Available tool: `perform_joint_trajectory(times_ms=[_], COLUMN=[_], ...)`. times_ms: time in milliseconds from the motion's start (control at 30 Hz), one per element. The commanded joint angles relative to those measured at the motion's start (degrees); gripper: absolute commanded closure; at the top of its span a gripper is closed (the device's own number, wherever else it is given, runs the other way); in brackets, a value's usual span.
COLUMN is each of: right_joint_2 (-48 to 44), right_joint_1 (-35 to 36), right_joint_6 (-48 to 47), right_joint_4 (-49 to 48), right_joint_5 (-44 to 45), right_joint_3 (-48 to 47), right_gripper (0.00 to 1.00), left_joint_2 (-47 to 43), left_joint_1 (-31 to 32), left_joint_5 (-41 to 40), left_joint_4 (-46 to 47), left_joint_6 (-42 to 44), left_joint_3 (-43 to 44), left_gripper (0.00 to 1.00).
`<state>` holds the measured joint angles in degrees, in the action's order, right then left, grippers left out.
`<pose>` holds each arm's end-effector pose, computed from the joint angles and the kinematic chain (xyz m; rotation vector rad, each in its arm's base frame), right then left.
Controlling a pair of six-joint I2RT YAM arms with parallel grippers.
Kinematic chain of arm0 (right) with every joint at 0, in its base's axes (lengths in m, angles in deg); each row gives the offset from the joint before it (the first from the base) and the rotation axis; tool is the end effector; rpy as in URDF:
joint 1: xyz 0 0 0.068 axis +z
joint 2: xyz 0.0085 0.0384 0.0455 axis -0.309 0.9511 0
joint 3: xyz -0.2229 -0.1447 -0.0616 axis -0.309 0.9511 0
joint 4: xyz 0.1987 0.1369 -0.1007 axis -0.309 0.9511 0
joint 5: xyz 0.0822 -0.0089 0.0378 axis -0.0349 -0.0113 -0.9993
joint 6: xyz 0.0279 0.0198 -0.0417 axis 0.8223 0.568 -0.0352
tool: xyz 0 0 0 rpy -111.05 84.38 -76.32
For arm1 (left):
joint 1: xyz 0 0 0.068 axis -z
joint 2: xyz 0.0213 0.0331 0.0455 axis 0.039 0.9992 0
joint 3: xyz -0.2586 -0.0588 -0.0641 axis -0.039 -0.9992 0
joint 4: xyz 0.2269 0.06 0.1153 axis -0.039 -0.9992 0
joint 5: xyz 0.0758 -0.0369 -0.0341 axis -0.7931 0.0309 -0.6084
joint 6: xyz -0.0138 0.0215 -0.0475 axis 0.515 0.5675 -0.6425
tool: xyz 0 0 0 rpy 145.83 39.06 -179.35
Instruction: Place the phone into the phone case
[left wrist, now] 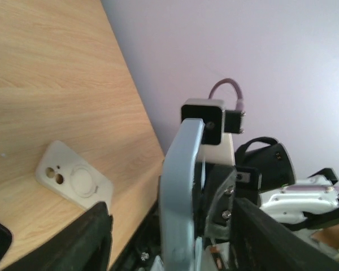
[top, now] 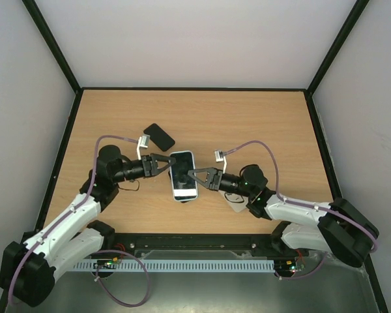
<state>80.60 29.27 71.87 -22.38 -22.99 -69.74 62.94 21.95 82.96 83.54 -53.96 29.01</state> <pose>0.1362 0.1811 0.2309 -0.4331 1.7846 2.0000 0.1673 -0.1037 0.2778 0.2063 1.9047 -1.6777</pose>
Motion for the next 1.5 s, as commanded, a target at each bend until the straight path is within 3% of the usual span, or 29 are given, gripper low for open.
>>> perform_joint_trajectory(times_ms=[0,100,267,333,633,867,1200,1467], right_joint_2=[-4.04,-6.87,-10.50,-10.49,1.35,14.43,34.36,43.53], right_joint_1=[0.02,0.04,-0.39,-0.85,-9.86,-15.93,-19.89,-20.27], right_joint_6=[-0.45,-3.43,-12.90,-17.58,-23.47,-24.36,-29.17,-31.81], right_joint_4=[-3.13,2.59,20.44,25.57,32.17,31.74,38.44,42.23], right_joint_5=[8.45,14.22,23.42,26.18,19.32,14.48,9.39,11.42], right_joint_3=[-0.28,-1.49,-6.83,-8.26,-14.83,-19.38,-32.88,-39.85], right_gripper=[0.98,0.98,0.98,0.98,0.97,0.96,0.94,0.92], left_joint_2=[1.21,0.68,-1.36,-1.83,-2.22,-4.50,-6.96,-6.28], left_joint_1=[-0.10,-0.10,-0.17,-0.26,-0.60,-0.63,-0.81,-0.98], left_joint_5=[-0.63,-1.01,-4.77,-6.93,-22.45,-28.31,-26.34,-26.17], left_joint_4=[0.70,-0.30,-8.46,-11.84,-30.00,-38.40,-37.36,-37.09], left_joint_6=[0.44,0.92,5.95,8.40,18.64,24.35,23.51,23.66], left_joint_3=[0.27,-0.84,-0.37,0.08,5.57,8.29,7.63,7.18], left_gripper=[0.38,0.30,0.13,0.01,0.01,0.00,0.00,0.01])
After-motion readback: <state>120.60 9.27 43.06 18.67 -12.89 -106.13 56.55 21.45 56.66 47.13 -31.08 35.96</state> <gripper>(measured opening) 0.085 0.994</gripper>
